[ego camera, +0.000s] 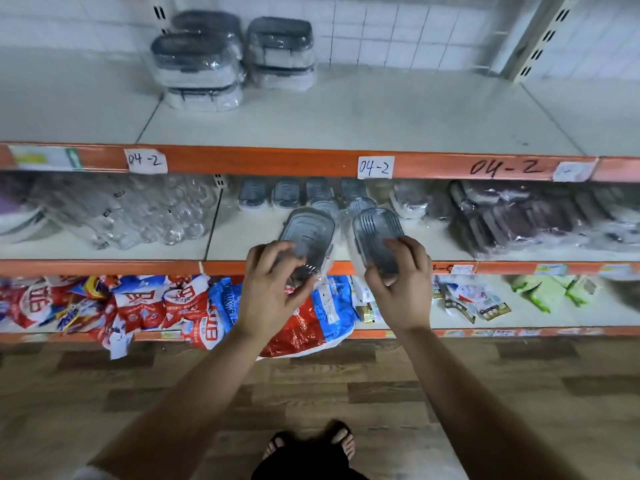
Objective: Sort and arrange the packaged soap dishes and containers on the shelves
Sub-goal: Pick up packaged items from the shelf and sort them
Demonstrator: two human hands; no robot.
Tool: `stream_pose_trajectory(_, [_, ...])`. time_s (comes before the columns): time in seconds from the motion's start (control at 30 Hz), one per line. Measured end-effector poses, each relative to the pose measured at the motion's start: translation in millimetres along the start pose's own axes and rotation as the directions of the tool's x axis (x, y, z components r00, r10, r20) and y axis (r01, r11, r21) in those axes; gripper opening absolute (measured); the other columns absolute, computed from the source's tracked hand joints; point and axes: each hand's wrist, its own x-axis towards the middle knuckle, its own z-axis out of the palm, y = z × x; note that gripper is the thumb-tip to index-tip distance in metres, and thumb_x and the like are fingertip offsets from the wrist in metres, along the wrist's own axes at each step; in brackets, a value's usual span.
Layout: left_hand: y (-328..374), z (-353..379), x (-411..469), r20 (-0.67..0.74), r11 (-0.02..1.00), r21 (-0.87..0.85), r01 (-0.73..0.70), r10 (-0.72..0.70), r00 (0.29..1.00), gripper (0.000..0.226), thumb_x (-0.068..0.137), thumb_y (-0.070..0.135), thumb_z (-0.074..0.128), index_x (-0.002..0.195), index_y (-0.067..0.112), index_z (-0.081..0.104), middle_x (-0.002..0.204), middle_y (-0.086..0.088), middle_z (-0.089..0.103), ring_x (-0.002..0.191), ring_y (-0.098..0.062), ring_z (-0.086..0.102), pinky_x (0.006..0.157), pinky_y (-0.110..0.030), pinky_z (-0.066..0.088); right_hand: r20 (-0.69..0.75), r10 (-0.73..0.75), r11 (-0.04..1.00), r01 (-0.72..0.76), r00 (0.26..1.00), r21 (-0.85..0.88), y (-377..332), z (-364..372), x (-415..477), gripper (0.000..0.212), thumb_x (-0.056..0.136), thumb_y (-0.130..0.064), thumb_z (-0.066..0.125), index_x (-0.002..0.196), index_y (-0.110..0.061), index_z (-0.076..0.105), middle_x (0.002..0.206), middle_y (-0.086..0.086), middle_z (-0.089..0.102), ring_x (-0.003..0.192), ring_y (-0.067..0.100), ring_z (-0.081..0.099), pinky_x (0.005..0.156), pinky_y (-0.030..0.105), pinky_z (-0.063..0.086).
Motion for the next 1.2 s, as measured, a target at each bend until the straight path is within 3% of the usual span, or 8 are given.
stream_pose_trajectory(0.17, [25.3,-31.1,20.5,-0.098,0.998,-0.004,-0.07,0.069,0.993,0.036,0.084,0.04,0.065,0.092,0.005,0.069,0.112,-0.013,0.062,0.099,-0.033,0.055,0.08,-0.037,0.048,-0.122,-0.08,0.996,0.084,0.989,0.03,-24.5,-27.1,5.0,0.042,0.081,-0.026,0.067,0.118,-0.006,0.065,0.129,0.012,0.054,0.118,0.029,0.049,0.099,0.025,0.034])
stream_pose_trajectory(0.33, [29.8,-46.2,63.8,-0.166,0.992,0.022,-0.121,0.123,0.978,0.032,0.084,0.036,0.068,0.095,0.007,0.069,0.115,-0.01,0.061,0.104,-0.029,0.055,0.089,-0.032,0.044,-0.202,-0.191,0.979,0.202,0.96,0.03,-37.4,-53.5,49.7,0.041,0.081,-0.024,0.067,0.118,-0.007,0.063,0.128,0.013,0.052,0.118,0.027,0.047,0.097,0.033,0.039])
stream_pose_trajectory(0.57, [11.7,-51.2,134.7,0.03,0.996,0.087,-0.021,0.018,0.999,0.03,0.084,0.029,0.073,0.105,0.007,0.067,0.12,-0.009,0.061,0.112,-0.034,0.055,0.094,-0.042,0.042,0.082,-0.25,0.959,0.259,0.965,-0.115,-33.0,-75.4,136.0,0.037,0.084,-0.016,0.072,0.117,-0.001,0.066,0.122,0.019,0.057,0.111,0.04,0.052,0.095,0.044,0.045])
stream_pose_trajectory(0.73, [4.1,-48.8,167.5,0.01,0.97,0.238,0.039,-0.042,0.999,0.03,0.09,0.024,0.063,0.12,0.019,0.065,0.122,0.001,0.066,0.121,-0.028,0.046,0.096,-0.041,0.039,0.15,-0.333,0.924,0.354,0.931,-0.146,-31.6,-67.1,174.3,0.031,0.093,-0.014,0.05,0.118,-0.001,0.064,0.119,0.015,0.065,0.117,0.033,0.056,0.113,0.046,0.028])
stream_pose_trajectory(0.8, [-1.9,-48.9,179.9,0.03,0.954,0.282,0.101,-0.114,0.993,0.032,0.093,0.025,0.056,0.124,0.024,0.063,0.123,0.006,0.065,0.122,-0.022,0.043,0.095,-0.037,0.037,0.209,-0.294,0.932,0.328,0.933,-0.151,-28.7,-60.8,187.6,0.031,0.096,-0.01,0.047,0.122,-0.004,0.061,0.125,0.012,0.063,0.124,0.028,0.052,0.119,0.042,0.017])
stream_pose_trajectory(0.9, [-10.4,-46.5,202.1,0.094,0.954,0.248,0.171,-0.199,0.975,0.033,0.092,0.032,0.05,0.12,0.022,0.062,0.116,0.002,0.068,0.121,-0.021,0.043,0.092,-0.033,0.038,0.267,-0.212,0.962,0.249,0.94,-0.114,-26.7,-52.1,207.7,0.031,0.097,-0.019,0.048,0.124,-0.01,0.059,0.127,0.009,0.062,0.13,0.03,0.045,0.119,0.037,0.018])
stream_pose_trajectory(1.07, [-23.5,-30.8,219.6,0.103,0.929,0.32,0.183,-0.226,0.969,0.043,0.085,0.058,0.059,0.107,0.022,0.056,0.112,0.002,0.062,0.109,-0.021,0.052,0.085,-0.03,0.042,0.208,-0.139,0.986,0.155,0.968,-0.066,-33.4,-40.5,224.4,0.03,0.089,-0.036,0.063,0.108,-0.013,0.063,0.107,0.006,0.064,0.116,0.031,0.05,0.099,0.038,0.042])
stream_pose_trajectory(1.2, [-40.1,-20.8,237.0,0.092,0.931,0.326,0.165,-0.205,0.974,0.045,0.084,0.054,0.065,0.108,0.018,0.053,0.115,-0.001,0.061,0.109,-0.022,0.053,0.087,-0.032,0.043,0.201,-0.112,0.971,0.15,0.973,-0.186,-35.1,-26.0,231.1,0.046,0.078,-0.054,0.07,0.104,-0.019,0.055,0.111,-0.003,0.054,0.115,0.024,0.042,0.079,0.038,0.046])
